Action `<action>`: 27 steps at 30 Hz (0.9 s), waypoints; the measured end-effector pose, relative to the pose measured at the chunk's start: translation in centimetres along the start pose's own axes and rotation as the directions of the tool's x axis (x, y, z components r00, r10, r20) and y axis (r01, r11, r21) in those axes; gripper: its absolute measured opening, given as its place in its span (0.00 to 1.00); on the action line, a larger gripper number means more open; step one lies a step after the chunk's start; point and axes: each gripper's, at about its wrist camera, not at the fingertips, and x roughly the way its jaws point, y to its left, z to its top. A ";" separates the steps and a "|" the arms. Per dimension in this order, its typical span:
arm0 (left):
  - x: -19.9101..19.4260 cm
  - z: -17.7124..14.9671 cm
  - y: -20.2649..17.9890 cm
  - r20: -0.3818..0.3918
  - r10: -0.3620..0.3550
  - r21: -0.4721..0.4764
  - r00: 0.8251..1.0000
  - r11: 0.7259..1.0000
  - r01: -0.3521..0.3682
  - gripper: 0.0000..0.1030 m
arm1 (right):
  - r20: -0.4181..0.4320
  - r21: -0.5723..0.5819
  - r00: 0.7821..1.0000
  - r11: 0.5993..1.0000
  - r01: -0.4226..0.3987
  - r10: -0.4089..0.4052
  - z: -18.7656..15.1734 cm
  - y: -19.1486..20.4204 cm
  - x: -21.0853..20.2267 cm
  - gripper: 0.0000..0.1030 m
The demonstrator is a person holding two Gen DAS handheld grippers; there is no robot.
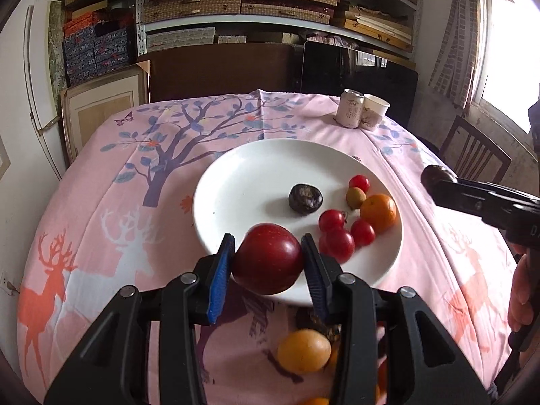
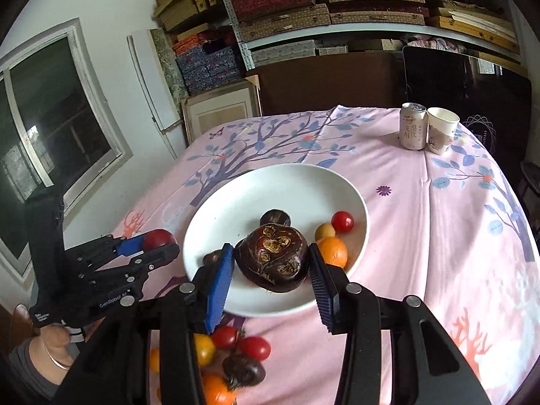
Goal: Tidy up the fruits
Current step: 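Carry a large red tomato to the plate with the left tool while the right tool carries a dark tomato, then open both tools and withdraw them from the plate toward the fruit pile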
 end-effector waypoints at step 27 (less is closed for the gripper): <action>-5.7 -12.0 -1.3 -0.086 0.012 0.223 0.996 0.975 0.007 0.69 | 0.040 0.146 0.997 0.987 -0.064 0.059 -12.0 -2.6 -3.6 0.61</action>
